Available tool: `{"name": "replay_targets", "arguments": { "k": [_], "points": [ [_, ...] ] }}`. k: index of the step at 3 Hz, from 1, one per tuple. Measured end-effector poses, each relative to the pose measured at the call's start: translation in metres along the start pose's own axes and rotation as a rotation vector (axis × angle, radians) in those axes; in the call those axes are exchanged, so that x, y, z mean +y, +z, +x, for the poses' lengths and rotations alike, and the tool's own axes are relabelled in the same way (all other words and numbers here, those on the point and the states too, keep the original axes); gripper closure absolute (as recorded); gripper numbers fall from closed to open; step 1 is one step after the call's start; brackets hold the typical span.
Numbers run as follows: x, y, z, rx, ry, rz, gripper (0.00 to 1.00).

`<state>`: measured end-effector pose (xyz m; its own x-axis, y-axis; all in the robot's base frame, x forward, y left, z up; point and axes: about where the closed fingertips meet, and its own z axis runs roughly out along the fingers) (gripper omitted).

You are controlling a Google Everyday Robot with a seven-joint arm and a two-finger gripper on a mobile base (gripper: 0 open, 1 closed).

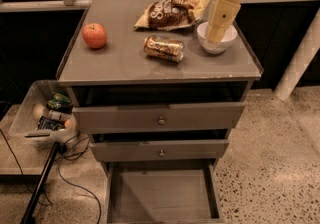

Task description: Place orange can into bottom drawer

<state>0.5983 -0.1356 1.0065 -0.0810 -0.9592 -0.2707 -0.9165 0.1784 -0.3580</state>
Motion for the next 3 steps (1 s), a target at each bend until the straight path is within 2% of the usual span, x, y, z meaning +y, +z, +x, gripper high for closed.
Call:
{"name": "replay_targets", "arguments": {
  "k": [1, 2, 3],
  "points": [
    [-0.032, 0.031, -0.004, -0.036, 0.068, -0.017, 0.0],
    [-0.045, 0.065, -0.003, -0.082, 0.128, -0.062, 0.0],
    [-0.047, 0.092, 0.0, -0.238, 0.19, -0.133, 0.0]
  ]
}}
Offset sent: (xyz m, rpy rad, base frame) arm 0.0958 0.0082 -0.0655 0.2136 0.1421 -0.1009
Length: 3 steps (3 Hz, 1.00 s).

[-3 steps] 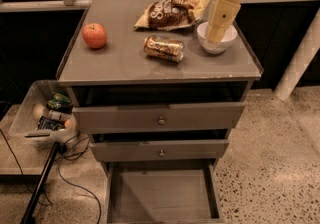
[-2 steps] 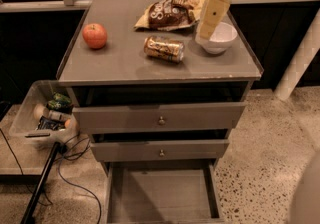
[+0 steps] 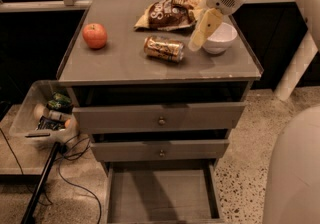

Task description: Place orange can into bottom drawer

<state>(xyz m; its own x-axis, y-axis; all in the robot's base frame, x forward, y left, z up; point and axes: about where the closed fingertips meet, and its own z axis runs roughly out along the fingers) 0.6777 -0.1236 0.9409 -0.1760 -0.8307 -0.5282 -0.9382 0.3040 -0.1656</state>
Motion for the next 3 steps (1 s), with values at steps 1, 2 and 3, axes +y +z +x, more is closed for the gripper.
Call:
{"name": "replay_targets", "arguments": {
  "k": [1, 2, 3],
  "points": [
    [-0.002, 0.001, -0.002, 0.011, -0.004, 0.012, 0.0],
    [0.003, 0.001, -0.014, -0.007, 0.025, 0.064, 0.0],
    [0.021, 0.018, -0.025, -0.051, 0.084, 0.109, 0.0]
  ]
}}
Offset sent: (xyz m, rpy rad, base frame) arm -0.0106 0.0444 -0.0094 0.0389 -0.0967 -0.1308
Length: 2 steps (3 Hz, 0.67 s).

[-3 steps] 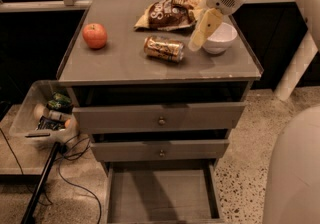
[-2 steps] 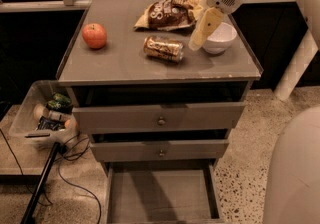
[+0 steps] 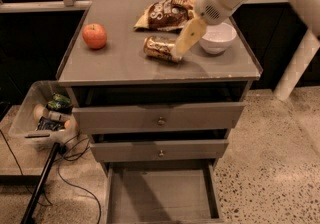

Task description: Place orange can into bottom drawer

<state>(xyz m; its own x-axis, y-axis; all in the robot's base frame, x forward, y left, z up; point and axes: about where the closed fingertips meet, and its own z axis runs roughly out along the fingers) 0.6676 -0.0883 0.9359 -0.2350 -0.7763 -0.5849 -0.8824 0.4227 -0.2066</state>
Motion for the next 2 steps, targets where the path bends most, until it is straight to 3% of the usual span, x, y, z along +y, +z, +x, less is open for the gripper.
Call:
{"name": "replay_targets", "arguments": {
  "k": [1, 2],
  "points": [
    [0.023, 0.027, 0.013, -0.024, 0.037, -0.022, 0.0],
    [0.03, 0.058, 0.023, -0.013, 0.004, -0.093, 0.0]
  ]
}}
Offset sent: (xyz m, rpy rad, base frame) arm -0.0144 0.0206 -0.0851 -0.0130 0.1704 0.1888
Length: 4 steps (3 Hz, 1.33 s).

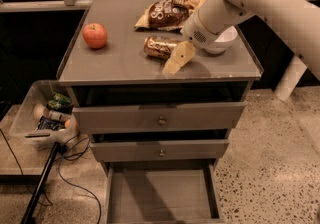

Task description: Place orange can into bottom drawer

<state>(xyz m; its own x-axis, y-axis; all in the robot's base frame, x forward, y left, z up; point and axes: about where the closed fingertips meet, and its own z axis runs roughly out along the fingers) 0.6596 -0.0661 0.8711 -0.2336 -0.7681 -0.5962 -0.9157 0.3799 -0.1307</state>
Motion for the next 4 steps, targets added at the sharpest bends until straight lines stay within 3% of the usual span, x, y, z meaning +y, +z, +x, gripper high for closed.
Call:
{"name": "replay_targets", "arguments": {
  "k": [1, 4],
  "points": [
    [0.004, 0.001, 0.003, 0.012, -0.004, -0.017, 0.0],
    [-0.007, 0.02, -0.035, -0.02, -0.023, 0.007, 0.0]
  ]
}}
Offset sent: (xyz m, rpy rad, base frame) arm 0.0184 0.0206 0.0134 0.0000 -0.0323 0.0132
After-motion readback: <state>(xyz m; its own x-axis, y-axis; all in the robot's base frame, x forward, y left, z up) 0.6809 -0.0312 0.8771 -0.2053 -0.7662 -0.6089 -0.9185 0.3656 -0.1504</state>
